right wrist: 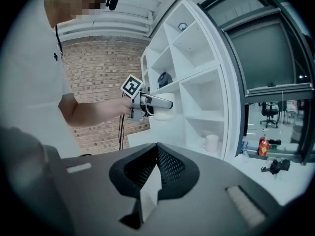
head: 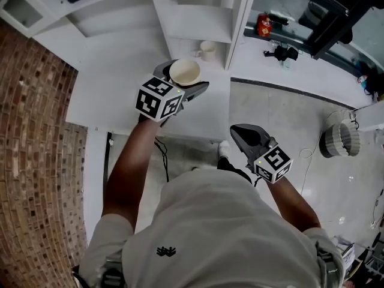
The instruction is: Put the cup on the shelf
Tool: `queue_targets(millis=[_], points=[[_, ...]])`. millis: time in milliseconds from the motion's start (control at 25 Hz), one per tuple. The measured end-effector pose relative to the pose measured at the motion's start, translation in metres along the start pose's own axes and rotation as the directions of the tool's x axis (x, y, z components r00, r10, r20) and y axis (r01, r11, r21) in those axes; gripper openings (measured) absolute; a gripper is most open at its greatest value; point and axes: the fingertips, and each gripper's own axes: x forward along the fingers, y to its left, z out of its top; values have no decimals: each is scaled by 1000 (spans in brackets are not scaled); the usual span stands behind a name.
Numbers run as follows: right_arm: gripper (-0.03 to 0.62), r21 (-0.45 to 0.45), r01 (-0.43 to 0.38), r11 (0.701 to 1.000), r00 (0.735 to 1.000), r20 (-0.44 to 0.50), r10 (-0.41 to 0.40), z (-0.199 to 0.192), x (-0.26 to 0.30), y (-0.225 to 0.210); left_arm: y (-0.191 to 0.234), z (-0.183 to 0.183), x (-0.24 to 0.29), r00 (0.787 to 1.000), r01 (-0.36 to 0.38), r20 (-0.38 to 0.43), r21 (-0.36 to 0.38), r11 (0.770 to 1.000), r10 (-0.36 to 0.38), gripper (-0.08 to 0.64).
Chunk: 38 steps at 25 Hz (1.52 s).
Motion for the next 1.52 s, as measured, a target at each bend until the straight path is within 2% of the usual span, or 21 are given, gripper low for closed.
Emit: queue_targets(millis=[520,840,1520], points=[[11,5,-35,999,999,-4,35,21,9,-105,76,58,89,996,-91,-14,4,996,91,442],[11,20,-20,1000,999,-24,21,15,-1,-156,125,69,137,988,-154,-28,-35,987,153,442],[11,73,-15,997,999,-35,18,9,-7,-228,198,76,218,966,-254,-77,-68,965,249,442]])
